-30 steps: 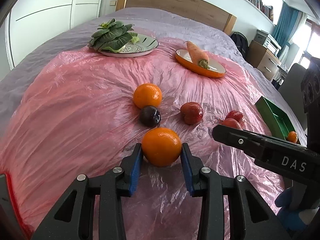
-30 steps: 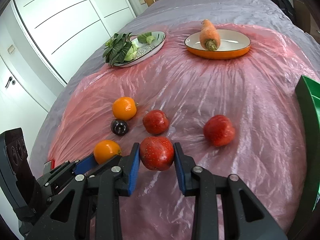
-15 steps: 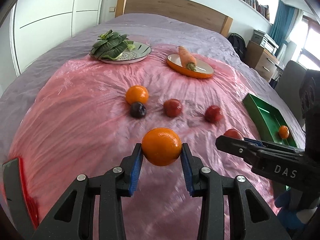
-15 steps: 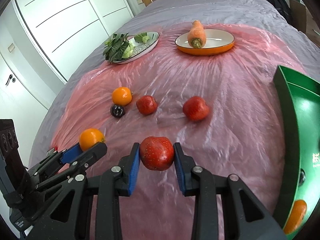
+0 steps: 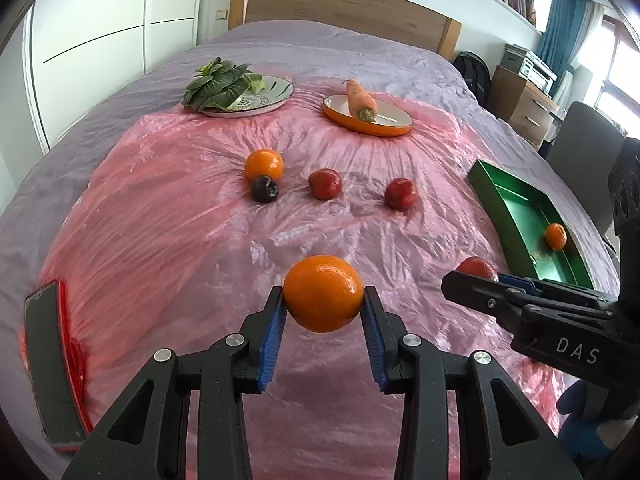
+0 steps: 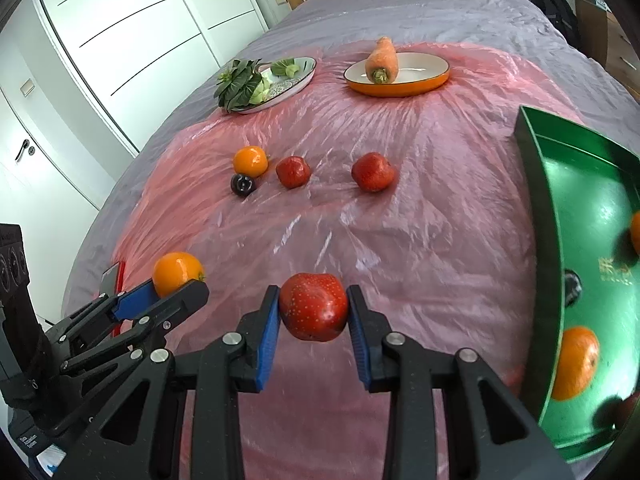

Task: Organize fruits
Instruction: 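Lift and carry the orange and tomato over the green tray with both grippers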

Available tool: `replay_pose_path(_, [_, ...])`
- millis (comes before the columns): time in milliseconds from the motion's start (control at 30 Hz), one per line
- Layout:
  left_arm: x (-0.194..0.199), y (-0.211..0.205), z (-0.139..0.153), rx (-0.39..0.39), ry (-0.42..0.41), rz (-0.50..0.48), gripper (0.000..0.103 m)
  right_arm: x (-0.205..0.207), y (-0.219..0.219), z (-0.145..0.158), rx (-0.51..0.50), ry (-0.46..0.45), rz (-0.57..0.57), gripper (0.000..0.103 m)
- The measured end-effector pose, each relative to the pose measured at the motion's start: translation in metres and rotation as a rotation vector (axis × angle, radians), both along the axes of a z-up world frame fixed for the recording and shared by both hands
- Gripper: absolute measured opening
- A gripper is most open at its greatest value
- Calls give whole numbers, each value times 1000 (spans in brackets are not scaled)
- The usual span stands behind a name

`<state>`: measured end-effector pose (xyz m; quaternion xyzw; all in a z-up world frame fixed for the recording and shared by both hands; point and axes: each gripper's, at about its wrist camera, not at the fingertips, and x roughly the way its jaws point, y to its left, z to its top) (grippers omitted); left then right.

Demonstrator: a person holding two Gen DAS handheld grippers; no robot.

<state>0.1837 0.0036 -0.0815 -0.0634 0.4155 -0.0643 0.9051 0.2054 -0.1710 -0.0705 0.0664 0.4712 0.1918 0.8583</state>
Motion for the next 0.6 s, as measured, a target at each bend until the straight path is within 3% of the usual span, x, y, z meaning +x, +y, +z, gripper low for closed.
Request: replay_pose_path(600, [-24, -72, 29, 53, -8, -116, 33, -43, -73, 26, 11, -41, -87, 54])
